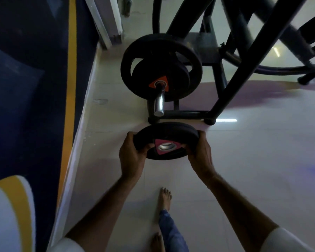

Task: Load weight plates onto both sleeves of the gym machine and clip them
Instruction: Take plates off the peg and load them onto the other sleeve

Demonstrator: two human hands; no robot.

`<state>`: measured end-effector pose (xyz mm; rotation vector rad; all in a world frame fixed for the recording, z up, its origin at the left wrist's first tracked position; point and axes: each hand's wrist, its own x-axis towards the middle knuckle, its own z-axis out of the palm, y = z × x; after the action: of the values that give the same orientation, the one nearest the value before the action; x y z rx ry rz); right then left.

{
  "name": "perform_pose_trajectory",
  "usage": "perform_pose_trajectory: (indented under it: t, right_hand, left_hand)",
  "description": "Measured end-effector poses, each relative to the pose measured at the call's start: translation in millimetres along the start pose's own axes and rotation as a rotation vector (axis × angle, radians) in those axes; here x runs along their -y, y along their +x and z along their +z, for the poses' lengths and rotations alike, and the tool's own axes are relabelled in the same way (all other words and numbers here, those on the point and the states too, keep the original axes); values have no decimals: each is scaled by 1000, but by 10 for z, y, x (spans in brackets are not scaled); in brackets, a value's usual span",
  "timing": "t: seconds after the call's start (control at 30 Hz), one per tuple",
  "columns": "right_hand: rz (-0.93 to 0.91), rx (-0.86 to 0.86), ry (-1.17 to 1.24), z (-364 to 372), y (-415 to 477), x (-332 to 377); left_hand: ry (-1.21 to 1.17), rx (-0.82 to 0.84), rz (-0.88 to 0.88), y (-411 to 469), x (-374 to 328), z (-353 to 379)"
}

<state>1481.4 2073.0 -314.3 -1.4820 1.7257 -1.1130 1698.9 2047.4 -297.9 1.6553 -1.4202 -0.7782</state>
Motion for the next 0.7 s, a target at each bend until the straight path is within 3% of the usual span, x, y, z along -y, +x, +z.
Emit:
perform_pose_trajectory:
  t: [0.33,0.53,0.7]
  right_hand:
    - [-253,-347,61,-1860,-756,1341]
    - [-447,-569,49,-3017,-779,1608]
    - [-539,-629,121,-4051,-591,1657]
  left_hand:
    - [-148,-26,325,-993,-2165,-379]
    - [-238,-24,514,-1213,-3298,-41]
    - [-299,-32,588,-1355,-4229,504]
